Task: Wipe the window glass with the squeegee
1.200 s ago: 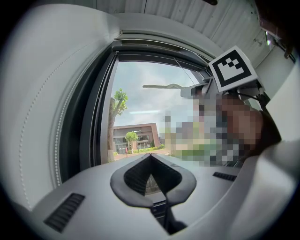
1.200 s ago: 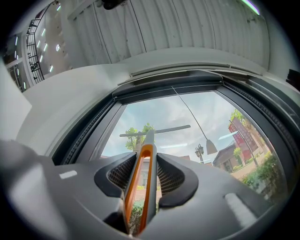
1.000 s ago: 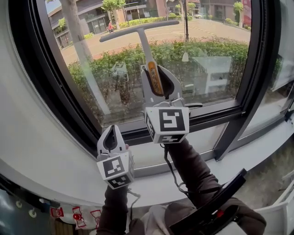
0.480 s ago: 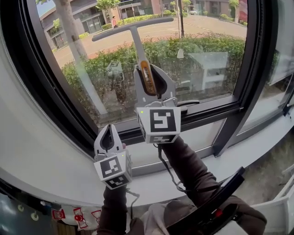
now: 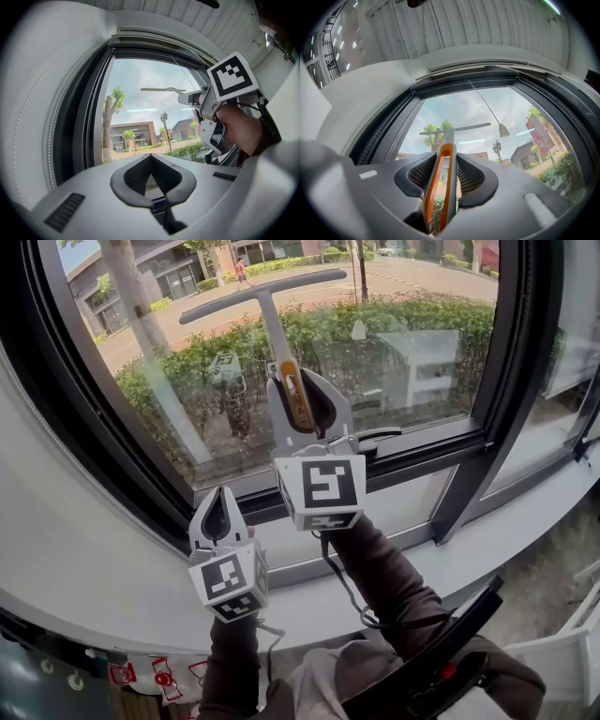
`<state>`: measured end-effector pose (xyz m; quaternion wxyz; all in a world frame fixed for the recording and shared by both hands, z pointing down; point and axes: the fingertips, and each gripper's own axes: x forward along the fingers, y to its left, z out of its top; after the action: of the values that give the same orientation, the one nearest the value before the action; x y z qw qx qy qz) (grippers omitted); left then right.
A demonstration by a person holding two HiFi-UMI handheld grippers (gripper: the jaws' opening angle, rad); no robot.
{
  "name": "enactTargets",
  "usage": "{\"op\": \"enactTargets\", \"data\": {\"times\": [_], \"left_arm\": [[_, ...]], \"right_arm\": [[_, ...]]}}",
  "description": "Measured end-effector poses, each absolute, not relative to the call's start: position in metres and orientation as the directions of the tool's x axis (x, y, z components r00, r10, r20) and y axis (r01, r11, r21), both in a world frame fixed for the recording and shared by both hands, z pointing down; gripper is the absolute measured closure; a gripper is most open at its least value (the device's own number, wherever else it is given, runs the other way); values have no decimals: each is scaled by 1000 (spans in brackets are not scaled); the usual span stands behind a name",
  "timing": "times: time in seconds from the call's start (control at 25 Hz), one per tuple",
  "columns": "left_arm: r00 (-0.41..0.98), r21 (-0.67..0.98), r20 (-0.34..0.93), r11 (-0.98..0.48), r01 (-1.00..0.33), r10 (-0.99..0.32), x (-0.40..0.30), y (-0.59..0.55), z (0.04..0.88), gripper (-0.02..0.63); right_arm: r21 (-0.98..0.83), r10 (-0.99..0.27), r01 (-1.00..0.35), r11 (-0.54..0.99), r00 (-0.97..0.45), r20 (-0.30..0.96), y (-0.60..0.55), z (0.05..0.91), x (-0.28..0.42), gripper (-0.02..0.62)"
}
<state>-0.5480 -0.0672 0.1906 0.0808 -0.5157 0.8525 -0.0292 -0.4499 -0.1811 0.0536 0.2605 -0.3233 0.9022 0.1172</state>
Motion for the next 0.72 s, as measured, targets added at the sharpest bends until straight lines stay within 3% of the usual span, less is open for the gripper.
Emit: {"op": "enactTargets", "data": {"times": [0.72], "left_arm": [[-430, -156, -87, 438, -885, -899, -537, -62, 203, 604]], "right_arm": [[16, -552, -636, 771, -682, -479, -177, 100, -447, 465]]}}
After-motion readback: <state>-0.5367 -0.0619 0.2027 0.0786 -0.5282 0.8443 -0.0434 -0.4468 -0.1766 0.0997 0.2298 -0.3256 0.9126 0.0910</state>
